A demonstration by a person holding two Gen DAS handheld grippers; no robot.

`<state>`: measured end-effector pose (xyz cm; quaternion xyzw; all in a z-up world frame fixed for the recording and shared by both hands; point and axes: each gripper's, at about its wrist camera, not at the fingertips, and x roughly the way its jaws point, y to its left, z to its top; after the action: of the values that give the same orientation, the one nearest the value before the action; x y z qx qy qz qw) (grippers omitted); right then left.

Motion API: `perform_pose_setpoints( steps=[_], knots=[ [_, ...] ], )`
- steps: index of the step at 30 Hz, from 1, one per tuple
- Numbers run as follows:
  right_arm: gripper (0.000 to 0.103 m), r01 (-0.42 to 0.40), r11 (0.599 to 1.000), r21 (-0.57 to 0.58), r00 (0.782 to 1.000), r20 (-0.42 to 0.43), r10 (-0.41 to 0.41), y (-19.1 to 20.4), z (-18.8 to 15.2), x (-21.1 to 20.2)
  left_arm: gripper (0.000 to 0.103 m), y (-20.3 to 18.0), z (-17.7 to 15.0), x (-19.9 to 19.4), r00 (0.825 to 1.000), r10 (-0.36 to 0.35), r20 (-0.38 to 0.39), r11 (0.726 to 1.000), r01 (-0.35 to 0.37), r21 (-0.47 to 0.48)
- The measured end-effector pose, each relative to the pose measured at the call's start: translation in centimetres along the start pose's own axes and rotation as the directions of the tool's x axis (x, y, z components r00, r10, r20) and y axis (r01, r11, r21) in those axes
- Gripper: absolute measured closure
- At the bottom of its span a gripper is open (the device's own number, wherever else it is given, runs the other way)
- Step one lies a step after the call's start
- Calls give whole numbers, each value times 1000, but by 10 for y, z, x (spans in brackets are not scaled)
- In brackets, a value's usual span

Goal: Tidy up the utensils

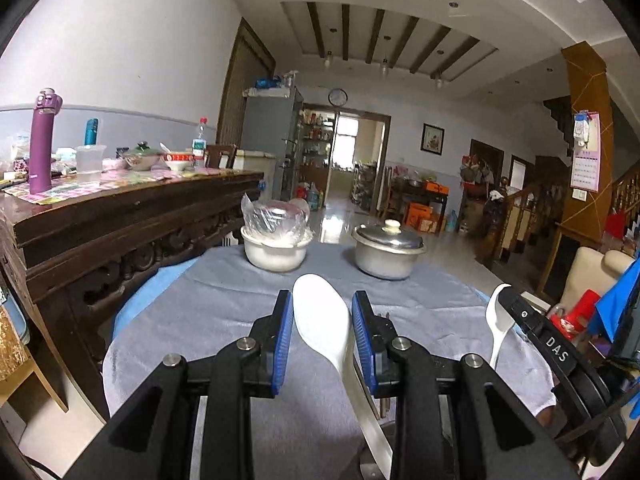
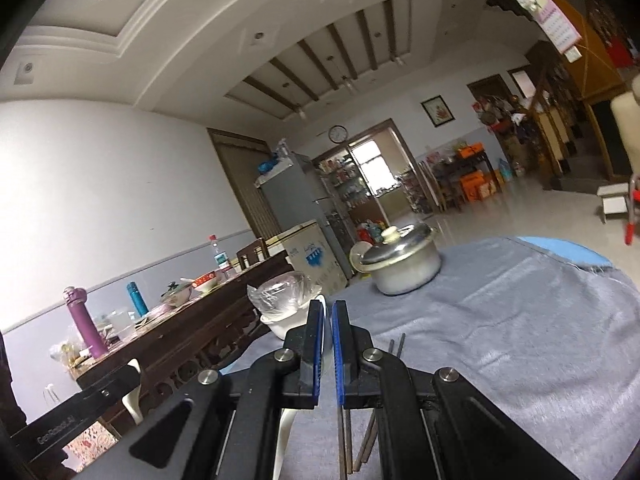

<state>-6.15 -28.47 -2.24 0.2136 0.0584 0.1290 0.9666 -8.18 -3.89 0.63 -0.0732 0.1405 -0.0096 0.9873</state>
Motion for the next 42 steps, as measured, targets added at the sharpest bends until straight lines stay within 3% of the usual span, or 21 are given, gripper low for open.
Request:
perform_pose_setpoints(
  steps=[8,15,31,42],
  knots=[
    [97,-60,996,-66,998,-4,60,13,-6,-1,71,-8,-12,-8,996,-10,89,998,5,60],
    [97,-98,982,-164,995,-9,97,32,-15,-4,71,-10,-19,-10,994,-29,108,995,18,98],
    [97,-132,942,-309,990,-81,112,45,-40,-10,71,-14,-27,-10,993,-65,95,988,50,148],
    [96,-158,949,-273,982,-148,121,39,-41,-18,68,-20,-31,-14,992,-108,62,979,95,182]
  ],
)
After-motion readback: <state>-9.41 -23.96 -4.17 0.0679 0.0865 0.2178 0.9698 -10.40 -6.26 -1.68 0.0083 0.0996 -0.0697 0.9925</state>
